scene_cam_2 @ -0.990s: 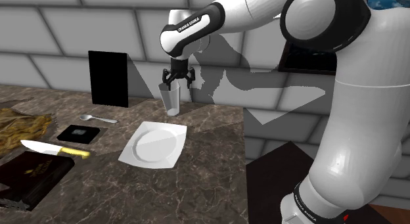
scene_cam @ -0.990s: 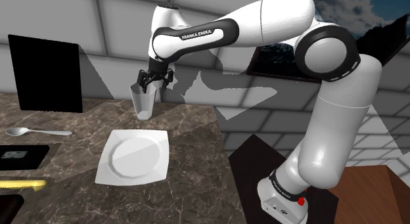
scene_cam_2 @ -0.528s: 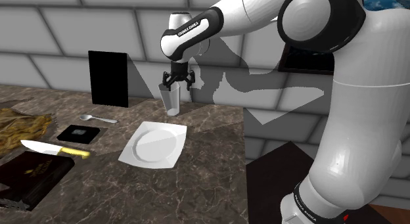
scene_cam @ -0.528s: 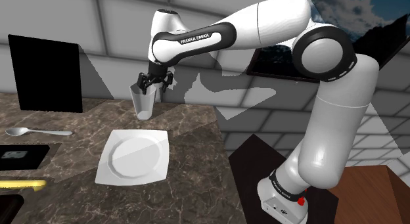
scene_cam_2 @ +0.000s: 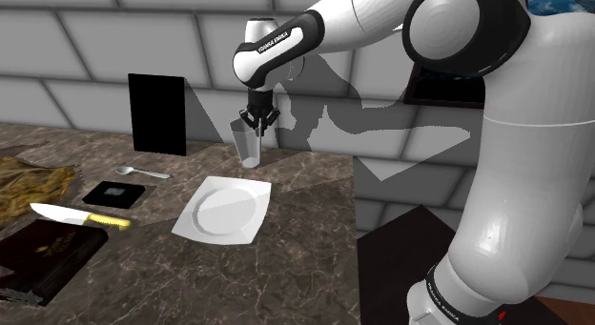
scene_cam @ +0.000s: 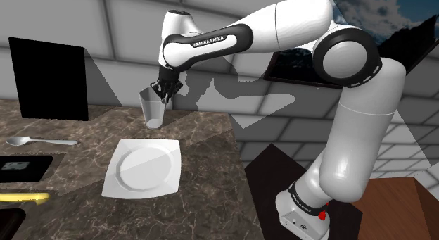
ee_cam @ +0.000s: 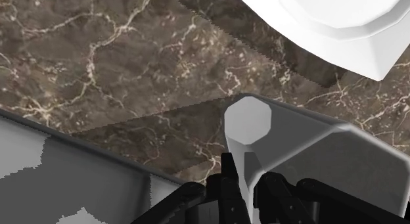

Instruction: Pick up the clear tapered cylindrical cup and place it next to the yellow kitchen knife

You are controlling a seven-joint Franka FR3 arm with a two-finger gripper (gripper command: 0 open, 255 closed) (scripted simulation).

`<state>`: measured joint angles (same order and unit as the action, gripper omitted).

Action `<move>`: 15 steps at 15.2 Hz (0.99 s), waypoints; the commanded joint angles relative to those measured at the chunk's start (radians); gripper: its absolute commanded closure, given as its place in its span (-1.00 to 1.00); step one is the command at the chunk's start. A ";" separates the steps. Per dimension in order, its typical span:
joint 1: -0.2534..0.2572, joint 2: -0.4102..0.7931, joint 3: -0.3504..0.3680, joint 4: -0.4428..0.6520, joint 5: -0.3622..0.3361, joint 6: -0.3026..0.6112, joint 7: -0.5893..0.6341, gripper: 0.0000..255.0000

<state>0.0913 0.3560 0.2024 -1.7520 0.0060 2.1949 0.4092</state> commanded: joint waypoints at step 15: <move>-0.003 -0.048 0.004 0.084 0.008 -0.130 0.002 1.00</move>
<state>0.0900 0.3112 0.2065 -1.6807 0.0133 2.0801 0.4124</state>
